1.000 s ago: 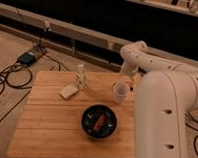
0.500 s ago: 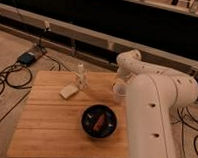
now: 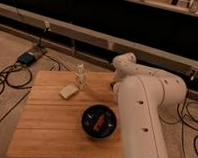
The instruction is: Place the eraser in the ceramic cup
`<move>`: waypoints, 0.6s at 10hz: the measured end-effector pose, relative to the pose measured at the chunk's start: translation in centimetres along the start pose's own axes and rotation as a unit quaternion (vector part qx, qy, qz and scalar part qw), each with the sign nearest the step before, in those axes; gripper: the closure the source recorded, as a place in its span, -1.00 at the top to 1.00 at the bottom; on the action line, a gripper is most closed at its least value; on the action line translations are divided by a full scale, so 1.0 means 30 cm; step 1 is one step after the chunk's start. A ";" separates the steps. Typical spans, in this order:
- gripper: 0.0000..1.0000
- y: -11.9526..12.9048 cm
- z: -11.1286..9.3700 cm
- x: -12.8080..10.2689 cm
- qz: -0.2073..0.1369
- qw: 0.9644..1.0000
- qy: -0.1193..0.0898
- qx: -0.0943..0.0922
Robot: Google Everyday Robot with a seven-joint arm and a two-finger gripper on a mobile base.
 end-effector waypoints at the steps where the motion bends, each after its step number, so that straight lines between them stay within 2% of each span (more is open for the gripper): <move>1: 0.30 -0.002 0.000 0.006 0.004 1.000 0.006 0.009; 3: 0.22 -0.009 -0.008 0.004 0.010 1.000 0.012 0.020; 6: -0.38 0.009 -0.034 0.000 0.003 1.000 0.011 0.025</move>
